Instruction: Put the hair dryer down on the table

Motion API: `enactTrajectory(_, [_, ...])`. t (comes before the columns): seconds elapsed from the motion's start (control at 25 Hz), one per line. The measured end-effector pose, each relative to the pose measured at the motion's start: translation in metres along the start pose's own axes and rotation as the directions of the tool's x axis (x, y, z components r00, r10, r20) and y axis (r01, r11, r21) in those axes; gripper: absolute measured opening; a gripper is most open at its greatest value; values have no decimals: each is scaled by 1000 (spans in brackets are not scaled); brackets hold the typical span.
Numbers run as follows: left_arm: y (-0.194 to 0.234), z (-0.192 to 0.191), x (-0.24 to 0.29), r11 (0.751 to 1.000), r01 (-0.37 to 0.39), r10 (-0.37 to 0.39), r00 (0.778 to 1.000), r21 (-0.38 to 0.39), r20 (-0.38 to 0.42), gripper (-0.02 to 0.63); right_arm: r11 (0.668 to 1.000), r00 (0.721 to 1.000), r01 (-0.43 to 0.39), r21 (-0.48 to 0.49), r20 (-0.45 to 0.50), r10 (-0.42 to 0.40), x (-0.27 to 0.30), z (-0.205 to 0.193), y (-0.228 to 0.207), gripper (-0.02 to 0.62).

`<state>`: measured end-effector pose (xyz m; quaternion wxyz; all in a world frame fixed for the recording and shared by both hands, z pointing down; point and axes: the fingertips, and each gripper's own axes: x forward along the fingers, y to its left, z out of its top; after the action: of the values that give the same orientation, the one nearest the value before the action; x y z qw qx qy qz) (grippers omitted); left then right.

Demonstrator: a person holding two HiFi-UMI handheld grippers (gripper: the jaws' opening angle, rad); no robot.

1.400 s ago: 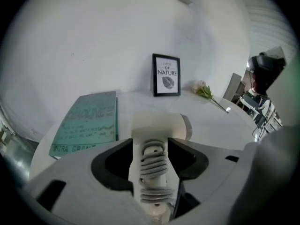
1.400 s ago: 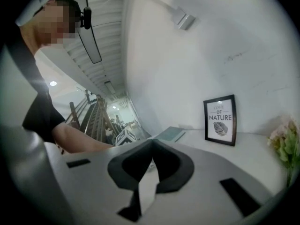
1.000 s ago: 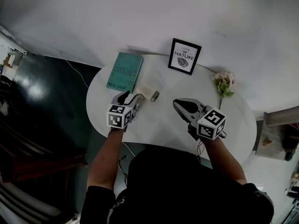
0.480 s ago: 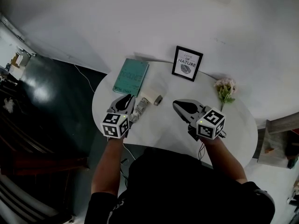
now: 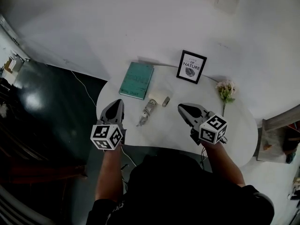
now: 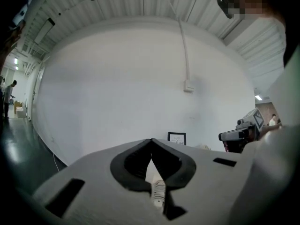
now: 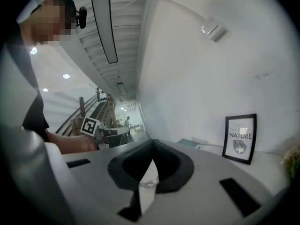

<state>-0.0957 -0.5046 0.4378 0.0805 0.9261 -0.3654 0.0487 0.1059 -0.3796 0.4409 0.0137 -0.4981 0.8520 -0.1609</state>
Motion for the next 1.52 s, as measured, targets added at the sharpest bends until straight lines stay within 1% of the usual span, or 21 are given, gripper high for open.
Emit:
enactTrajectory(0.12, [23, -9, -27, 1000, 2, -2, 1000, -15, 7, 8, 999, 999, 33, -17, -4, -33, 10, -4, 27, 5])
enactTrajectory(0.2, [35, -15, -45, 1000, 17, -17, 1000, -14, 10, 6, 998, 998, 63, -22, 6, -63, 15, -5, 46, 5])
enactTrajectory(0.28, [44, -16, -57, 999, 49, -49, 999, -9, 18, 6, 996, 996, 91, -24, 16, -91, 17, -5, 63, 5])
enactTrajectory(0.36, [47, -16, -63, 996, 91, -91, 996, -7, 26, 6, 992, 993, 120, -32, 4, -120, 15, -9, 75, 5])
enactTrajectory(0.52, [37, -18, -66, 986, 166, -166, 985, -4, 46, 6, 981, 983, 184, -57, -13, -185, -5, -16, 86, 5])
enactTrajectory(0.6, [26, -14, -67, 980, 200, -200, 978, 3, 62, 6, 975, 976, 216, -58, 0, -217, -17, -13, 83, 5])
enactTrajectory(0.68, [14, -6, -66, 976, 215, -217, 973, 28, 77, 6, 970, 972, 237, -57, 22, -236, -25, -7, 79, 5])
enactTrajectory(0.84, [-2, 10, -65, 976, 193, -202, 975, 98, 96, 6, 968, 972, 230, -101, 63, -225, -33, 8, 74, 5])
enactTrajectory(1.0, [-7, 31, -63, 984, 132, -149, 977, 118, 151, 8, 974, 978, 193, -118, 110, -180, -41, 26, 67, 5])
enactTrajectory(1.16, [-21, 50, -58, 983, 104, -131, 974, 148, 183, 9, 978, 976, 162, -130, 167, -139, -57, 48, 54, 5])
enactTrajectory(1.28, [-26, 52, -59, 987, 70, -94, 982, 144, 166, 9, 980, 974, 154, -129, 189, -128, -64, 58, 46, 5])
enactTrajectory(1.4, [-26, 45, -63, 992, 20, -33, 994, 124, 102, 9, 977, 969, 148, -153, 223, -112, -68, 72, 48, 3])
enactTrajectory(1.52, [-29, 45, -67, 996, 13, -20, 996, 83, 83, 9, 973, 964, 150, -174, 245, -105, -78, 80, 50, 3])
